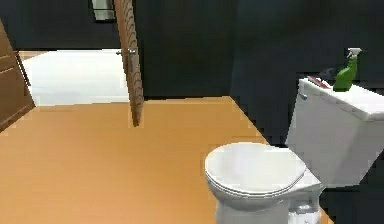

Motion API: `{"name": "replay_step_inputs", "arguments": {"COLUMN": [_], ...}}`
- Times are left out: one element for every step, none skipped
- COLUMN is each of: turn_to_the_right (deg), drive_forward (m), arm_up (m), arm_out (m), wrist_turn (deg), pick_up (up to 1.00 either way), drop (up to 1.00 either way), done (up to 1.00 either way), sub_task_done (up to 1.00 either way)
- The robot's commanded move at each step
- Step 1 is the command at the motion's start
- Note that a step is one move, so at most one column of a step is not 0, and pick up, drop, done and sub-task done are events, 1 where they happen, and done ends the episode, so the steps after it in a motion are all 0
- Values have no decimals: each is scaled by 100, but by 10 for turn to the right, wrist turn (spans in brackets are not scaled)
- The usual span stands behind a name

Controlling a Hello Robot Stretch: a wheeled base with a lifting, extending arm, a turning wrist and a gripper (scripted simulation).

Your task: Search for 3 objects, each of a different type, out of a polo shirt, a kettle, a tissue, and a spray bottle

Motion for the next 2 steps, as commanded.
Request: {"name": "replay_step_inputs", "arguments": {"turn_to_the_right": [0, 450], "drive_forward": [30, 0], "arm_up": [0, 0], "arm_out": [0, 0], "wrist_turn": [0, 0], "pick_up": [0, 0], "drop": [0, 0], "done": [0, 0], "sub_task_done": [0, 0]}}
